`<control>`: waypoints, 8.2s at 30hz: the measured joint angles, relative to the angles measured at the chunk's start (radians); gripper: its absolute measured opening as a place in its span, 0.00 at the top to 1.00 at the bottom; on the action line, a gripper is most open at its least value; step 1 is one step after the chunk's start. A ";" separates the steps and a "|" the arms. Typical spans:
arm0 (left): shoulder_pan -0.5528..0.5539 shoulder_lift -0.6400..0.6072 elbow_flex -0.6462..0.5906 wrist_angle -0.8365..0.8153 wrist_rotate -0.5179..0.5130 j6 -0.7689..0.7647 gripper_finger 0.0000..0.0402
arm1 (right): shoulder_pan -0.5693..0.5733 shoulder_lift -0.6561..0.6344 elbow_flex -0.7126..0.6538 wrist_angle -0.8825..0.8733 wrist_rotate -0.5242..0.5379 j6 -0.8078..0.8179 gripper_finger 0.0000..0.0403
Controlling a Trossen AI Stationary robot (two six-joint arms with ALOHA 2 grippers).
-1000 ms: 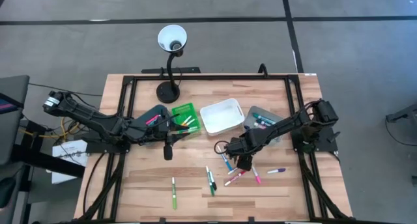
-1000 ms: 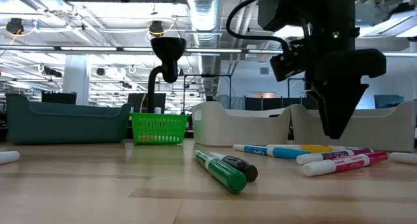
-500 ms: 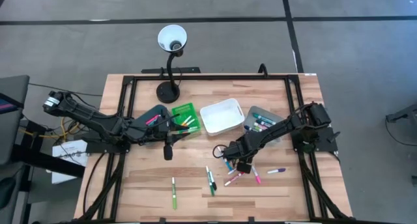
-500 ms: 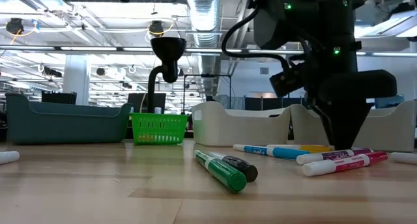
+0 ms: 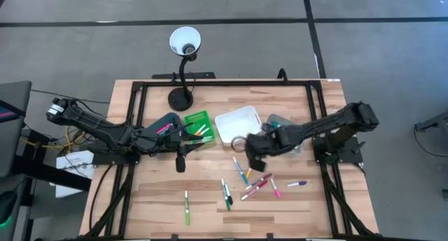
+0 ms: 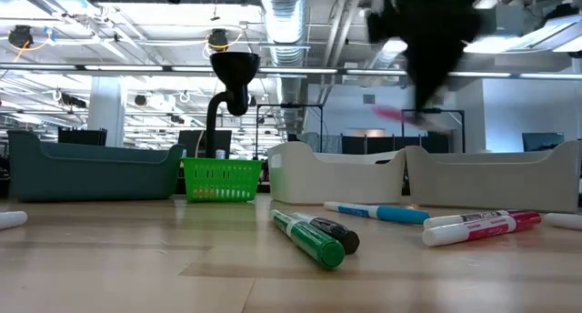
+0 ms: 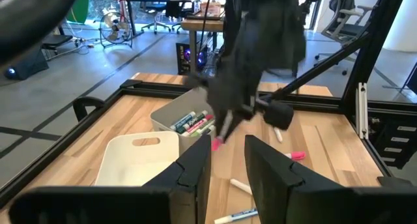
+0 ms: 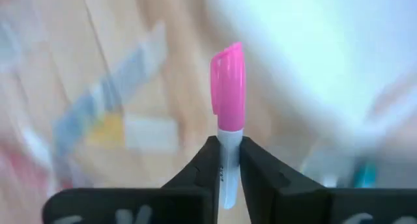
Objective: Pick & Place Markers
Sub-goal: Put the pink and white highlighter pen into the green bin, then put the yellow and white highlighter pen into the green bin, then put the pink and white highlighter pen into the green bin
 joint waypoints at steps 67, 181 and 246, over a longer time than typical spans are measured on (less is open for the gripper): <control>0.003 0.389 0.031 0.319 0.205 -0.044 0.78 | 0.230 -0.455 -0.449 0.478 -0.095 0.072 0.71; -0.065 0.222 -0.075 0.322 0.227 -0.097 0.72 | -0.281 0.588 0.398 0.789 -0.104 -0.612 0.67; -0.043 0.222 -0.075 0.330 0.227 -0.123 0.72 | 0.274 0.051 -0.323 0.329 -0.229 0.617 0.98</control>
